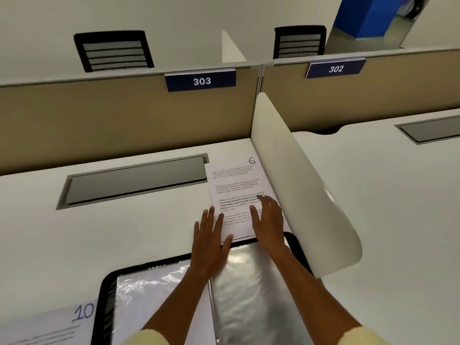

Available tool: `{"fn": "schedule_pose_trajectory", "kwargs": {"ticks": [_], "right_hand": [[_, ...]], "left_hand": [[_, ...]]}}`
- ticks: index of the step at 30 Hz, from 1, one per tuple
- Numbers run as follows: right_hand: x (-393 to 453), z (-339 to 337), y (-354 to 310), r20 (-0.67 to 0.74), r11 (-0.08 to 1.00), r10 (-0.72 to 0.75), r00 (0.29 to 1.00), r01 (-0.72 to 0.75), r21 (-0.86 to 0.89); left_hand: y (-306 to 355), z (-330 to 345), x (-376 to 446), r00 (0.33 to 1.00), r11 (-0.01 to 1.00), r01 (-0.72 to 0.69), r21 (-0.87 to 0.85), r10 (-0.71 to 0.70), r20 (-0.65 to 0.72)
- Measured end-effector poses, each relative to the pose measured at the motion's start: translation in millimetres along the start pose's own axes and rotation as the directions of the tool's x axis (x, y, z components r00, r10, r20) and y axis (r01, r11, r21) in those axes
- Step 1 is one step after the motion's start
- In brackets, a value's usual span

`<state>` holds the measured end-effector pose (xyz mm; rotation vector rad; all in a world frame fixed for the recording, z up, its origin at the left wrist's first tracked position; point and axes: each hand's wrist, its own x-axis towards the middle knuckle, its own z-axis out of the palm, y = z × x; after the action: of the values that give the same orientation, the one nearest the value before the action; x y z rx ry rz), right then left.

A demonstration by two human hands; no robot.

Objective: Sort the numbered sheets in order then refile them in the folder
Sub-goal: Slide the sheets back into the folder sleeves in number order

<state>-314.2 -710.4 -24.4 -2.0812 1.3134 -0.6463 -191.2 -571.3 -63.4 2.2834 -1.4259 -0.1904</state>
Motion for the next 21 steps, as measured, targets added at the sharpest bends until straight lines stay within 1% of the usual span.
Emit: {"fn": "schedule_pose_trajectory", "kwargs": {"ticks": [5, 9, 13, 16, 21], "right_hand": [[43.9, 13.2, 11.2, 0.065, 0.994, 0.019, 0.998, -0.012, -0.113], [69.0, 21.8, 18.1, 0.113, 0.989, 0.017, 0.993, -0.001, -0.145], [87.4, 31.3, 21.5, 0.150, 0.983, 0.075, 0.986, -0.048, -0.178], [91.9, 39.6, 18.2, 0.115, 0.973, 0.105, 0.988, -0.078, -0.219], [95.4, 44.9, 5.6, 0.031, 0.968, 0.145, 0.989, -0.136, -0.211]], "left_hand": [[-7.1, 10.7, 35.9, 0.999, 0.998, 0.015, 0.068, -0.018, 0.040], [-12.9, 19.1, 41.1, 0.998, 0.995, 0.028, 0.099, -0.034, 0.060], [-14.8, 23.0, 42.7, 0.997, 0.991, 0.024, 0.132, -0.034, 0.073], [-15.1, 24.0, 43.2, 0.997, 0.991, 0.027, 0.130, -0.036, 0.064], [-14.9, 25.0, 43.6, 0.998, 0.993, 0.035, 0.112, -0.041, 0.051]]}}
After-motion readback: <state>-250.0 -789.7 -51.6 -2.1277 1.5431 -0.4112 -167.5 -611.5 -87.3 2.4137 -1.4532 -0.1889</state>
